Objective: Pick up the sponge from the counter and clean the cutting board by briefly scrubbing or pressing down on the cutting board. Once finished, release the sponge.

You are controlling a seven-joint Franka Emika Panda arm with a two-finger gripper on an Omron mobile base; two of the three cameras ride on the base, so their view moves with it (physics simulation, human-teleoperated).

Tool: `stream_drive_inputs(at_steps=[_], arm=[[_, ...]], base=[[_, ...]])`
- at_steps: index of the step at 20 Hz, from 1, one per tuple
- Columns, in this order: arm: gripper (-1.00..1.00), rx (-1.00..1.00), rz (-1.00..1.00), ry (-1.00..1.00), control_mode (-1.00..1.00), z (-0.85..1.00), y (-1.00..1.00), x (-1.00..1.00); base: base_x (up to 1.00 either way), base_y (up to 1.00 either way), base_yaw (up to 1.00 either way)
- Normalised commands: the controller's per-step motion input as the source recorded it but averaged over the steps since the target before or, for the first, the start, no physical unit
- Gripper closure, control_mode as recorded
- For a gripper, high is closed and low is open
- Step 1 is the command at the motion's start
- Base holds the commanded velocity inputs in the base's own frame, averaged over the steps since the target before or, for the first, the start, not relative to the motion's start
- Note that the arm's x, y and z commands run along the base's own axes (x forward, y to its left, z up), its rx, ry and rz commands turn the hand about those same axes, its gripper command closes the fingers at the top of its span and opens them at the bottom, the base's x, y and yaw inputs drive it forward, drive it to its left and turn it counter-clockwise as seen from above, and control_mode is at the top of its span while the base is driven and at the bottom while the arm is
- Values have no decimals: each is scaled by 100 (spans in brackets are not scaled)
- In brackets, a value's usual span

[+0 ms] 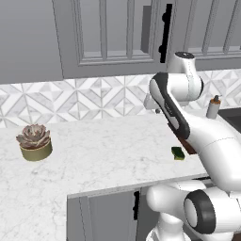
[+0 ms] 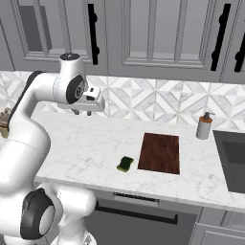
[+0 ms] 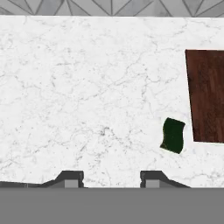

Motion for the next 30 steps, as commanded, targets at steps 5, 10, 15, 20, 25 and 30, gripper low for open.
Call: stream_drive_inputs(at_steps=[5, 10, 15, 20, 25, 30], arm=[[-100, -6, 0, 0, -100, -33, -26, -5], [-100, -10, 0, 0, -100, -68, -64, -1], [-100, 1, 0, 1, -100, -77, -65, 0], [-100, 5, 0, 0, -100, -63, -50, 0], [-100, 0, -1, 0, -100, -43, -16, 0], [-100, 0, -6, 0, -100, -41, -1, 0]], base=[[0, 0, 0], [0, 0, 0], [0, 0, 0], [0, 0, 0], [0, 0, 0], [0, 0, 0]])
